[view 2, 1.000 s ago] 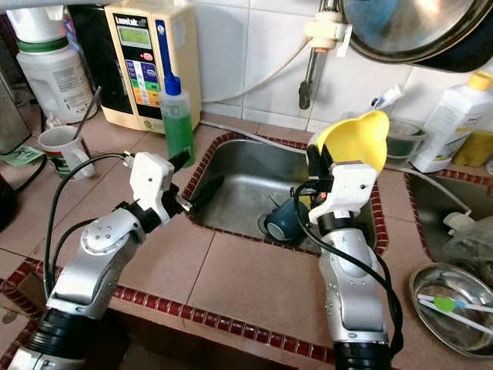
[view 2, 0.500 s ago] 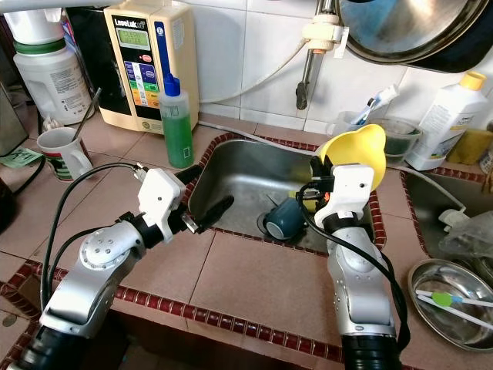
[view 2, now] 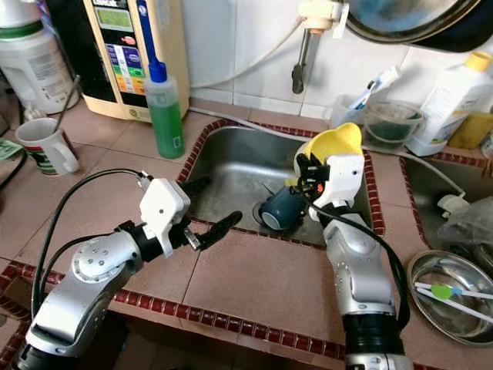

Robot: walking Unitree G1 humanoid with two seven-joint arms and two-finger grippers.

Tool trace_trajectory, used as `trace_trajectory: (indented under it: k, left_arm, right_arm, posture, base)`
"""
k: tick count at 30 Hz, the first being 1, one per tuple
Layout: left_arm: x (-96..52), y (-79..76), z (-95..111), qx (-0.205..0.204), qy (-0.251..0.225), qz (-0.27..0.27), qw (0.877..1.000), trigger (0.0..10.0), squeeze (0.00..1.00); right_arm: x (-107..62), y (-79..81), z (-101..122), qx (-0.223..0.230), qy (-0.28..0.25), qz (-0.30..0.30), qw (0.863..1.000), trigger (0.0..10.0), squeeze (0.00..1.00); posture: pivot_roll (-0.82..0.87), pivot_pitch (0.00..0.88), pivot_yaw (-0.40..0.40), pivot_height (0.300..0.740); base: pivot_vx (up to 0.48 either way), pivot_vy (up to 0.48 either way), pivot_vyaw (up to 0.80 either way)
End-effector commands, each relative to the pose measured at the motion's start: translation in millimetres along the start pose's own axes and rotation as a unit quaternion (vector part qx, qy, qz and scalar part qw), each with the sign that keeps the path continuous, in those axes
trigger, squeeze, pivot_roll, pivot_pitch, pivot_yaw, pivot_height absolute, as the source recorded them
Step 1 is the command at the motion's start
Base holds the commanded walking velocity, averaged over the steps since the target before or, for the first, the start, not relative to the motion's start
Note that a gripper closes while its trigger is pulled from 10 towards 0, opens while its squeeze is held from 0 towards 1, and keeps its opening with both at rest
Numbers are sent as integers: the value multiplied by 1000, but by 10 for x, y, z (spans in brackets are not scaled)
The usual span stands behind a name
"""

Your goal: Kitchen organization

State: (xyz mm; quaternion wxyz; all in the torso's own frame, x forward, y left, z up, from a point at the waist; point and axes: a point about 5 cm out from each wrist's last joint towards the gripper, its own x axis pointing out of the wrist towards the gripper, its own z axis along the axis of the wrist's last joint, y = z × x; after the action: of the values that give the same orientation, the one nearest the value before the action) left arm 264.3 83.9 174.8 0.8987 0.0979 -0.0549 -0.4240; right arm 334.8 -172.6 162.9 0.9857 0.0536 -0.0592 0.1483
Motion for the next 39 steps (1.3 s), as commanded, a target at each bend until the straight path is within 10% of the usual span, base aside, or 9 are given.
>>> trace_trajectory:
  k: [1, 22, 23, 24, 26, 27, 39]
  left_arm:
    - [-5, -58, 23, 2, 1, -16, 1000, 10000, 0]
    - [4, -93, 100, -1, 1, -21, 1000, 10000, 0]
    - [4, -94, 103, -2, 1, -21, 1000, 10000, 0]
    - [4, -97, 105, -2, 1, -22, 1000, 10000, 0]
    - [3, -101, 106, -2, 0, -22, 1000, 10000, 0]
    - [3, -103, 106, -2, 0, -22, 1000, 10000, 0]
    - [13, -90, 115, -1, -2, -19, 1000, 10000, 0]
  right_arm:
    - [13, -38, 3, 4, 6, 7, 1000, 10000, 0]
    - [105, 45, -200, 66, 67, 83, 992, 10000, 82]
    - [106, 45, -201, 67, 68, 83, 992, 10000, 173]
    - [106, 47, -207, 67, 68, 84, 992, 10000, 541]
    - [106, 48, -211, 69, 69, 84, 992, 10000, 675]
    - [106, 49, -215, 72, 69, 86, 991, 10000, 1000]
    - [148, 29, -190, 73, 58, 82, 992, 10000, 1000]
  posture:
    - [87, 174, -27, 740]
    - [98, 192, -34, 740]
    - [98, 191, -35, 740]
    - [99, 189, -36, 740]
    - [99, 189, -37, 740]
    - [99, 187, -38, 740]
    - [102, 169, -44, 740]
  base:
    - [0, 0, 0]
    - [0, 0, 0]
    - [0, 0, 0]
    - [0, 0, 0]
    - [0, 0, 0]
    - [0, 0, 0]
    - [0, 0, 0]
